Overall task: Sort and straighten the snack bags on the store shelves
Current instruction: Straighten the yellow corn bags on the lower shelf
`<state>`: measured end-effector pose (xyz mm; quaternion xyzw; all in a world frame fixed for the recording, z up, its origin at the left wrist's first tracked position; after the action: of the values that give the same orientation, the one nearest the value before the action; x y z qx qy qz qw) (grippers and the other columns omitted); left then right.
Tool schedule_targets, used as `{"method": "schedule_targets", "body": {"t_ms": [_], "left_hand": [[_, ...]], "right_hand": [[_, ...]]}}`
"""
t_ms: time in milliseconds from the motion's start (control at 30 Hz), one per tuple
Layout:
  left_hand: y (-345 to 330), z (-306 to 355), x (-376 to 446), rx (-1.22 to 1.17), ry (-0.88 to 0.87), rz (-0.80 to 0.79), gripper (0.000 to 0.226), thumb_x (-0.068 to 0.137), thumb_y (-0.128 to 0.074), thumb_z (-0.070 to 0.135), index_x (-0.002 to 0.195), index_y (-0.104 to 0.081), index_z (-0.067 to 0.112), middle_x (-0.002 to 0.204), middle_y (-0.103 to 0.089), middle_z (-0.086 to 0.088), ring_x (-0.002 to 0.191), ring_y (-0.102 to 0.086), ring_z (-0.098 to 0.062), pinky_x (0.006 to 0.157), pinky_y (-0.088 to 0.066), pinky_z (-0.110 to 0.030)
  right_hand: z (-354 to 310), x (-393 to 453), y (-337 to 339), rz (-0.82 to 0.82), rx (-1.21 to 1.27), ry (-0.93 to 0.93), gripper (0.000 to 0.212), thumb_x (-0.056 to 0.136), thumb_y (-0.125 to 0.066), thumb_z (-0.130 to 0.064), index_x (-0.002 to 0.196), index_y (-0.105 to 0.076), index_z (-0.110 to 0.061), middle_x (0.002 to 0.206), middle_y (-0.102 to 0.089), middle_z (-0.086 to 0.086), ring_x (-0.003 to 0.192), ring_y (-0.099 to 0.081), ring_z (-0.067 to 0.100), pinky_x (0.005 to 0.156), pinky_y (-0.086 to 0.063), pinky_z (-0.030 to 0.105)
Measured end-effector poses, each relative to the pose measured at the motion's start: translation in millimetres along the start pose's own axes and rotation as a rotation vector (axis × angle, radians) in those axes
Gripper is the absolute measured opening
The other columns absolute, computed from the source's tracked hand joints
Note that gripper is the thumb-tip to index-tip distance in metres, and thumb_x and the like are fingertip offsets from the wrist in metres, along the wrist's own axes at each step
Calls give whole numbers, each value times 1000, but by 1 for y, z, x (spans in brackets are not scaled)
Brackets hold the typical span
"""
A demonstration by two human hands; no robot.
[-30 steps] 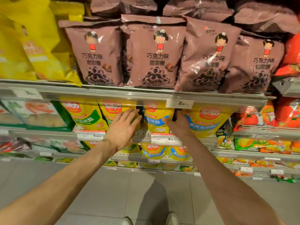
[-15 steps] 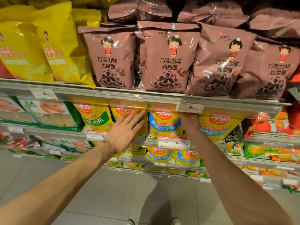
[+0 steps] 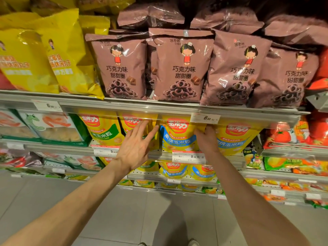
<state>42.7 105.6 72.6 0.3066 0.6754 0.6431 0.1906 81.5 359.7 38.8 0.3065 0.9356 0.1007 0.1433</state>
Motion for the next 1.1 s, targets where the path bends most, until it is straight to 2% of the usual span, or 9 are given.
{"method": "schedule_targets", "body": {"t_ms": [100,233,433,567,667,733,833,967,1100], "left_hand": [[-1,6,7,-67,58,27,86,82,-72,24,157,-30,16,147,-41,-26,128,-48,-43,94,-51,-52],[-4,16,12,-173,125,53,84,83,-74,26,154,-32,13,144,-41,-22,126,-47,-40,93,-53,-51],[-4,22,10,-334,162,145,78,82,-68,21,151,-36,4,143,-42,-22,123,-48,-41,96,-52,-51],[4,28,6,-463,216,199,70,86,-67,20,150,-41,6,142,-46,-21,126,-50,-37,99,-52,-48],[18,34,-3,-603,242,251,63,91,-66,20,149,-44,11,137,-50,-13,126,-50,-29,100,-51,-42],[31,39,-8,-681,228,266,60,93,-64,20,149,-43,18,135,-51,-5,124,-49,-20,99,-44,-30],[59,50,-9,-816,205,259,52,98,-61,27,147,-44,29,136,-54,10,125,-50,-9,102,-38,-23],[103,69,-5,-990,150,302,44,97,-63,29,135,-48,45,120,-55,33,112,-56,9,98,-44,-16],[139,88,11,-1114,106,373,36,97,-63,33,131,-55,41,116,-68,22,102,-67,0,93,-52,-26]], "right_hand": [[8,-27,-10,103,-9,100,38,99,-58,-16,136,-50,-13,118,-65,2,102,-60,21,85,-42,30],[7,-46,-27,216,36,188,54,97,-65,-21,146,-43,-20,130,-62,-3,117,-62,18,96,-51,32],[0,-57,-16,142,-20,129,68,99,-62,-17,158,-28,-22,130,-43,-17,115,-41,1,95,-34,18],[-4,-65,-6,104,-49,164,55,97,-63,-22,149,-43,-28,134,-55,-14,116,-53,9,93,-40,24],[-3,-78,7,52,-59,153,35,93,-63,-35,127,-58,-37,113,-69,-8,100,-65,17,88,-55,37],[-10,-90,20,24,-75,163,19,94,-63,-37,112,-62,-42,105,-70,-12,99,-68,16,86,-57,41],[-24,-105,46,-7,-57,188,18,99,-64,-28,97,-57,-44,97,-67,-18,86,-65,3,78,-55,33],[-49,-120,91,-21,-52,262,18,99,-64,-29,114,-58,-38,105,-69,-14,86,-66,-9,67,-48,8],[-80,-127,139,51,-41,348,10,97,-66,-29,107,-69,-33,98,-76,-11,91,-71,3,77,-48,14]]}}
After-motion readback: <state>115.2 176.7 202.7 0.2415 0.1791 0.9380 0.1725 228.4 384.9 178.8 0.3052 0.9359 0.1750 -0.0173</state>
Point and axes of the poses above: each hand's wrist, its own x-axis towards the middle knuckle, its own y-axis out of the back of the hand, z = x × y, the point moved 3 cm from there along x, towards the middle knuckle
